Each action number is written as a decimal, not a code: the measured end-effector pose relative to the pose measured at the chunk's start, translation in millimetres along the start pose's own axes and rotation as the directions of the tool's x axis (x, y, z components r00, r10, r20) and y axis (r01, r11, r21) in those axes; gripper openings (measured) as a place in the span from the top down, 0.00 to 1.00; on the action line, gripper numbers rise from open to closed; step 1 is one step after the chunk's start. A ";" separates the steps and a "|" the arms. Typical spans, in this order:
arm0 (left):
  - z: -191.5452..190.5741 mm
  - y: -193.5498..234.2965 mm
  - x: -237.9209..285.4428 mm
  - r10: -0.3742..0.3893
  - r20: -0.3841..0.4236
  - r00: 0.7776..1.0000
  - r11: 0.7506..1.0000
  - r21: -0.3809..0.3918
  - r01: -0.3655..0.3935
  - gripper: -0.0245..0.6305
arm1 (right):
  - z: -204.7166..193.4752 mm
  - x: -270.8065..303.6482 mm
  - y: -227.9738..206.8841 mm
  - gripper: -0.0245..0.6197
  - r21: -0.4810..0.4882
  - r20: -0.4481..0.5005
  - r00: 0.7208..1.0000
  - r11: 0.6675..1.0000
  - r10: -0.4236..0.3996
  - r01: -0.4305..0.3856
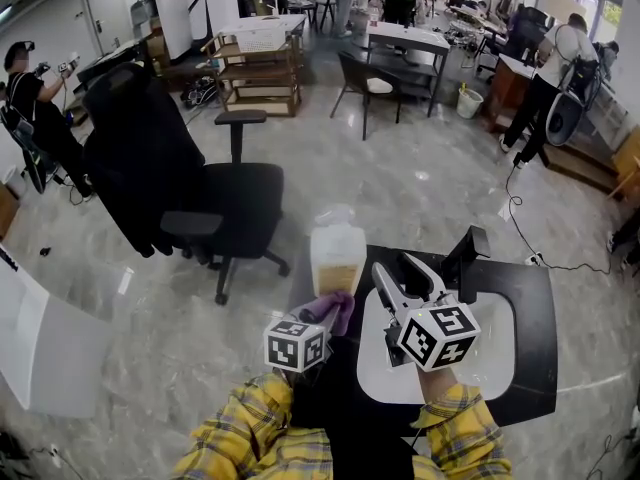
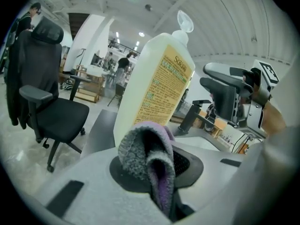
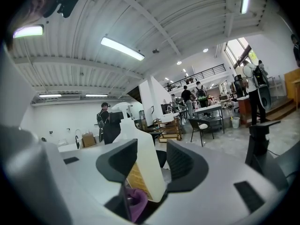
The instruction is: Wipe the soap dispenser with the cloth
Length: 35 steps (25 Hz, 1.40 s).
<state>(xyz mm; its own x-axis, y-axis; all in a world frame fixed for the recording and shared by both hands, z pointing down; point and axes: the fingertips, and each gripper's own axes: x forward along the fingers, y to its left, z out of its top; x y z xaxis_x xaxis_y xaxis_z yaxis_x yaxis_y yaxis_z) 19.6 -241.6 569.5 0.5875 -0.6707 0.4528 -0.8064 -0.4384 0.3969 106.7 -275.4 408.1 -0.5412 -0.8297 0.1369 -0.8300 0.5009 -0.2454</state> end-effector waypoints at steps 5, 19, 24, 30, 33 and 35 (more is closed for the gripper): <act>-12.8 8.7 -0.2 0.034 -0.063 0.997 0.998 -0.045 -0.037 0.89 | -0.4 2.2 6.1 0.68 -0.004 -0.010 0.999 0.999 0.043 -0.043; 29.9 -4.3 -74.7 -0.025 0.141 0.990 0.994 -0.104 0.040 0.89 | 43.0 36.2 50.4 0.58 -0.224 -0.076 0.888 0.860 0.454 -0.459; 40.5 -0.2 -101.7 -0.004 0.191 0.982 0.992 -0.120 0.027 0.89 | 37.6 55.9 70.6 0.57 -0.284 -0.212 0.775 0.721 0.595 -0.632; 43.3 6.0 -129.8 0.034 0.225 0.974 0.992 -0.128 -0.005 0.89 | 32.9 76.2 86.6 0.57 -0.271 -0.329 0.660 0.602 0.676 -0.751; 42.1 11.3 -141.5 0.058 0.239 0.969 0.988 -0.152 -0.021 0.89 | 29.3 80.9 93.9 0.57 -0.260 -0.358 0.611 0.553 0.706 -0.792; 42.8 14.3 -147.5 0.071 0.249 0.966 0.985 -0.168 -0.029 0.89 | 27.2 82.4 96.4 0.57 -0.264 -0.371 0.592 0.530 0.715 -0.806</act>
<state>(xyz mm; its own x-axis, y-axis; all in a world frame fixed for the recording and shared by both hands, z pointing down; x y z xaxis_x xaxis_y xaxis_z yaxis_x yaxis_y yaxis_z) -81.4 -174.5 474.2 0.4931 -0.8280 0.2669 -0.8004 -0.3115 0.5122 -14.2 -302.1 369.7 -0.9643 -0.0418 0.2613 -0.0397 0.9991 0.0132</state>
